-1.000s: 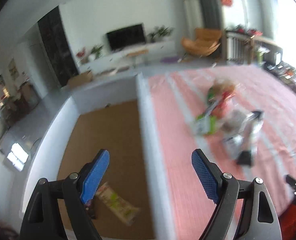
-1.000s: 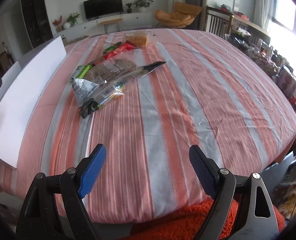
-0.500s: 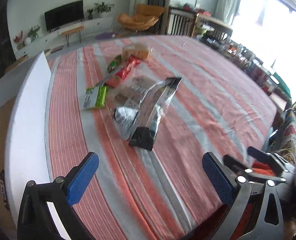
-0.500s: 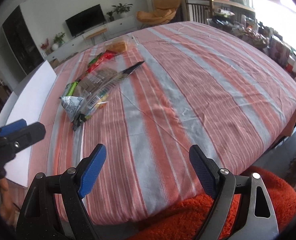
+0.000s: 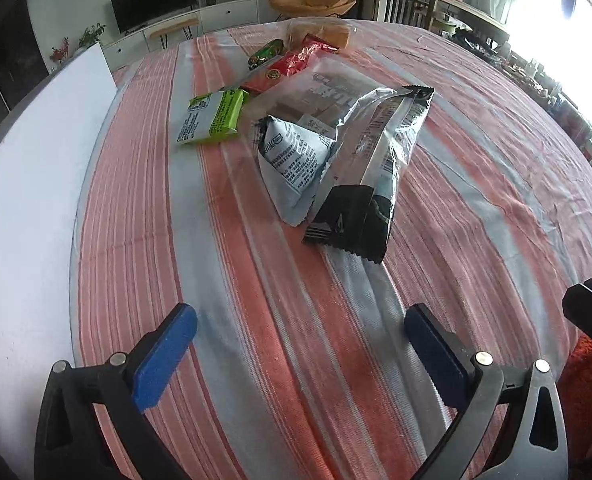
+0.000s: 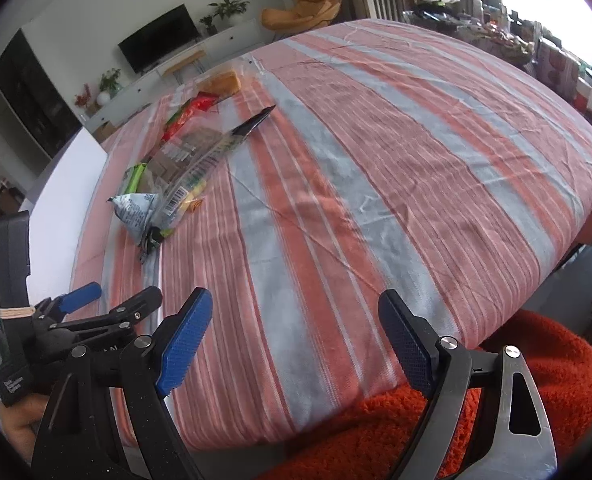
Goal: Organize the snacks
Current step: 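Bring both tools back over the remaining snacks on the table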
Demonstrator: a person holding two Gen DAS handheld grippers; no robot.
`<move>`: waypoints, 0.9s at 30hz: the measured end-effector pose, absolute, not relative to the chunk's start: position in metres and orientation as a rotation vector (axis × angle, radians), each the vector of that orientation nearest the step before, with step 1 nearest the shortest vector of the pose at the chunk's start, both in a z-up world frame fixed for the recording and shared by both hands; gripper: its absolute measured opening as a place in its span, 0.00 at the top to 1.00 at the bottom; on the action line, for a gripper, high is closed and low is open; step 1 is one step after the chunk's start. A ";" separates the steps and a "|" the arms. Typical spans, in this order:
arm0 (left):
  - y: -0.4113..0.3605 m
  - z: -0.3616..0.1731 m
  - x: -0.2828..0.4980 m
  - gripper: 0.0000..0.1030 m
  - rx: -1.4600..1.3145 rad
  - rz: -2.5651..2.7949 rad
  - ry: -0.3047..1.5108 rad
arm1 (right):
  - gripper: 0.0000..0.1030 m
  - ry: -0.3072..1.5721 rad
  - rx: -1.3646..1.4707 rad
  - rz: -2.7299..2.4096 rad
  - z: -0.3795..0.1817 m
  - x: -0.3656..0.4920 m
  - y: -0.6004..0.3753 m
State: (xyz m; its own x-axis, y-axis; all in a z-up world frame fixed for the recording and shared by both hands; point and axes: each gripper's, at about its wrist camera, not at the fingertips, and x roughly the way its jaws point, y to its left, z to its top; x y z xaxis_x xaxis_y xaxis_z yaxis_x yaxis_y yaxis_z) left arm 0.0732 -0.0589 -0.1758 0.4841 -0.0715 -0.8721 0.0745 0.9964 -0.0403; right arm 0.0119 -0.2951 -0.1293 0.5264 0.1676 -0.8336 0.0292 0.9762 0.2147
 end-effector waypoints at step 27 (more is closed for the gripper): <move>-0.057 -0.175 0.070 0.00 0.010 -0.095 0.993 | 0.15 1.011 0.212 0.094 -0.130 0.011 -0.292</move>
